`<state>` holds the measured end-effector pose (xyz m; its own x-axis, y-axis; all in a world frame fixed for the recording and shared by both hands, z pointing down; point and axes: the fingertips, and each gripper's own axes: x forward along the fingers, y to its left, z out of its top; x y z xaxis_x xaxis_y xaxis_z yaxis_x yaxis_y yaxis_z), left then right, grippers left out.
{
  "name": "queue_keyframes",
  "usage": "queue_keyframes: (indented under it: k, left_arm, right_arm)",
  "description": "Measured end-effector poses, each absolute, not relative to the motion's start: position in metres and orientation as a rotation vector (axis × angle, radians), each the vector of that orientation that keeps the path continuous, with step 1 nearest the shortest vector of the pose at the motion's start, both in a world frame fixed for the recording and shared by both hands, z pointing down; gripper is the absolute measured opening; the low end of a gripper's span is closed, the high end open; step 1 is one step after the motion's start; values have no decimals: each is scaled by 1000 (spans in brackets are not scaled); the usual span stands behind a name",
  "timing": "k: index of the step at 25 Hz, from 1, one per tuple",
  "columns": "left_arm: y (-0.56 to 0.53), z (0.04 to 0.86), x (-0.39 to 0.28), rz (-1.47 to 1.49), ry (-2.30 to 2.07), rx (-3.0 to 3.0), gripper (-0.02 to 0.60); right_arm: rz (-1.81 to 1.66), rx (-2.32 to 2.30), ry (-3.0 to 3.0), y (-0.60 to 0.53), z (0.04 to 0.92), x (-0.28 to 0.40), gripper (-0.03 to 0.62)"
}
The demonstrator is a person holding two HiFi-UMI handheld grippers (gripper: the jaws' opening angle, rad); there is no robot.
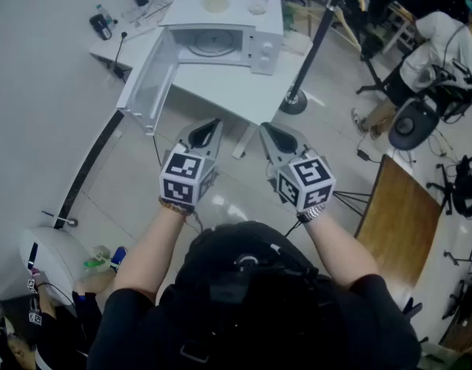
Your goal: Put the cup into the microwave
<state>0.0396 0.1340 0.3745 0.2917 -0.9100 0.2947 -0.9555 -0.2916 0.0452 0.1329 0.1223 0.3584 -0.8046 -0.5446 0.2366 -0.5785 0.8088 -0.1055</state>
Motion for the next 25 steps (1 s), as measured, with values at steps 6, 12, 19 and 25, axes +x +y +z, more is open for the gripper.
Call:
queue_keyframes:
  k: [6, 12, 19, 25]
  left_arm:
    - [100, 368, 2, 311, -1699, 2354, 0]
    - [76, 362, -31, 297, -1685, 2359, 0]
    - [56, 359, -51, 296, -1666, 2368, 0]
    - [39, 363, -56, 314, -1640, 2369, 0]
  right_arm:
    - [229, 918, -2785, 90, 351, 93, 54]
    - [203, 967, -2769, 60, 344, 62, 111]
    - [210, 1002, -2756, 30, 343, 43, 164]
    - [215, 1058, -2739, 1, 340, 42, 225]
